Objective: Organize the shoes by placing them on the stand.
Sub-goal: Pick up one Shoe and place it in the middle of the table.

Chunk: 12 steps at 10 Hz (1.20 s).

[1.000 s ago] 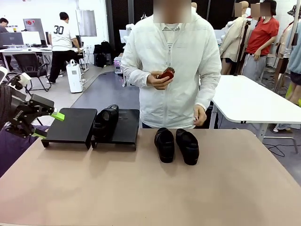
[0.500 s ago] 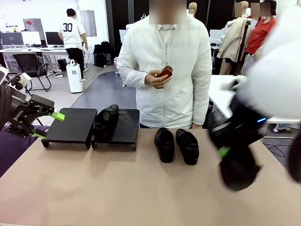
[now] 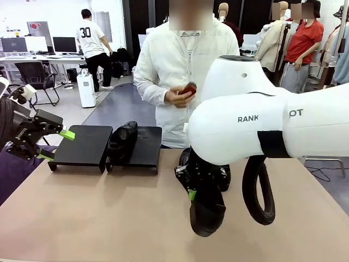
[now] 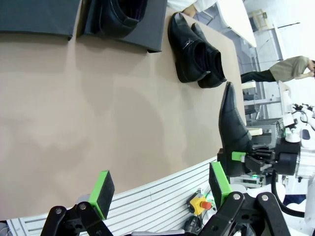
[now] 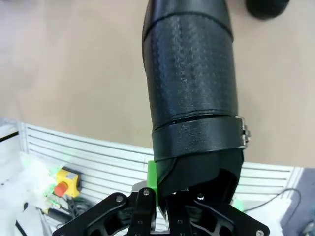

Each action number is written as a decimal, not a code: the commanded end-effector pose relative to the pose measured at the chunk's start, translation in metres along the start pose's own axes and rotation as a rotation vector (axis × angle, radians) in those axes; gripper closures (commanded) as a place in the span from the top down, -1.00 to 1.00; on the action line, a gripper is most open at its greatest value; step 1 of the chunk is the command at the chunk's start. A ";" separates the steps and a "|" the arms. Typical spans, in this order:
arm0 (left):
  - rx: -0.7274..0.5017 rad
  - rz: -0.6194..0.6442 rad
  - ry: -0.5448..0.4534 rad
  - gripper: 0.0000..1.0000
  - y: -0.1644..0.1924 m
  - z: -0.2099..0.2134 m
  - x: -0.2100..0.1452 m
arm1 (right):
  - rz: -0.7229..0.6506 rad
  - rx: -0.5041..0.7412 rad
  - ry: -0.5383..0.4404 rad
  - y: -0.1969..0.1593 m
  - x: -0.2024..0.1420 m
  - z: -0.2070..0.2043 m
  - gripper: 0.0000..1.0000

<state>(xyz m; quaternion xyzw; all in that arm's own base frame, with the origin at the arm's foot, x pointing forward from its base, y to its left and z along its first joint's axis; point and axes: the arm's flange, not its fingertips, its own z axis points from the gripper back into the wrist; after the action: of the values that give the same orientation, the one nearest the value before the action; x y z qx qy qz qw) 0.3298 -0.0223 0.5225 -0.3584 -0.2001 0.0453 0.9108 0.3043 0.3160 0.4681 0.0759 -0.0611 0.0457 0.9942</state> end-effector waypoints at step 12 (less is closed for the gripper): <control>0.005 0.004 0.006 1.00 0.002 0.002 -0.003 | 0.004 0.029 0.186 0.067 0.053 -0.102 -1.00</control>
<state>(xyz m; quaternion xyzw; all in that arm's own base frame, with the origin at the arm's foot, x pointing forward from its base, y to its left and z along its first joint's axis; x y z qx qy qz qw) 0.3297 -0.0222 0.5227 -0.3585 -0.2003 0.0453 0.9107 0.3536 0.3864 0.3810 0.0765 0.0327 0.0740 0.9938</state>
